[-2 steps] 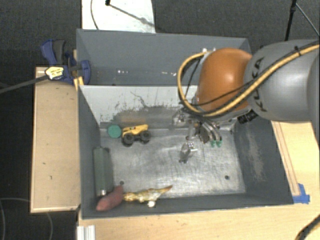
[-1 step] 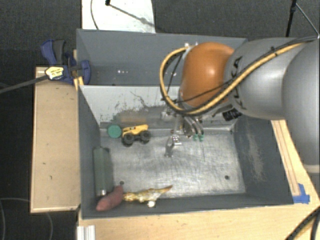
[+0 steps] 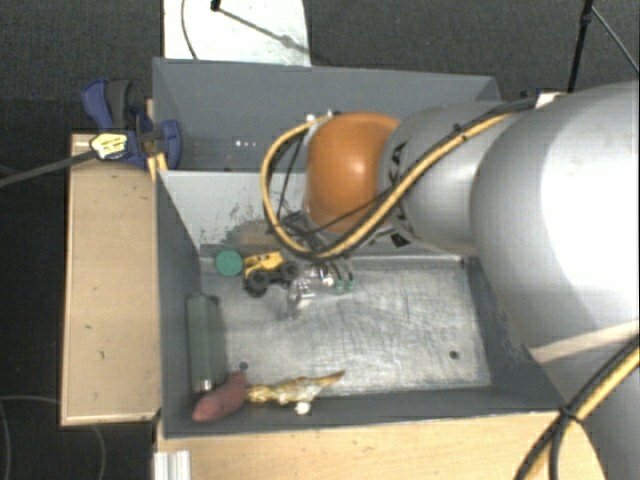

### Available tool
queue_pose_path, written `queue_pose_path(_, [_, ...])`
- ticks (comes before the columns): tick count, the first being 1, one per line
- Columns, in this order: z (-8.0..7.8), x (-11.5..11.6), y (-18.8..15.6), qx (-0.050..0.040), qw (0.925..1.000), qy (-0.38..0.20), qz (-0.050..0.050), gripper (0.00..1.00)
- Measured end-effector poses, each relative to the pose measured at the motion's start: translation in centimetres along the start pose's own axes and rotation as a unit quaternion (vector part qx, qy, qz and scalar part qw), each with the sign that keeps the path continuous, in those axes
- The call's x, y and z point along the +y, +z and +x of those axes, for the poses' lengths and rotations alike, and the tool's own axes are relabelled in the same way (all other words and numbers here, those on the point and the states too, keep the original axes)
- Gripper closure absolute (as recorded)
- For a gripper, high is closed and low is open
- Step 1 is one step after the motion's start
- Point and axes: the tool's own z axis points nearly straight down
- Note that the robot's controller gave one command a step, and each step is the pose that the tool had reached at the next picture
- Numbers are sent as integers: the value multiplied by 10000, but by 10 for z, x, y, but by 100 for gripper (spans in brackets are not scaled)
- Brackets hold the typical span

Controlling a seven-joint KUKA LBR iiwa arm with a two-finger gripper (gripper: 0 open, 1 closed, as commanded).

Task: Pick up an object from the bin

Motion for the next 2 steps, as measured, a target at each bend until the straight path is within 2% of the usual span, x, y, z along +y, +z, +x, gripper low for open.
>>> queue_pose_path(1, [-11,3,-2,-171,9999,7,-2,100])
queue_pose_path(2, [-11,3,-2,-171,9999,4,-2,100])
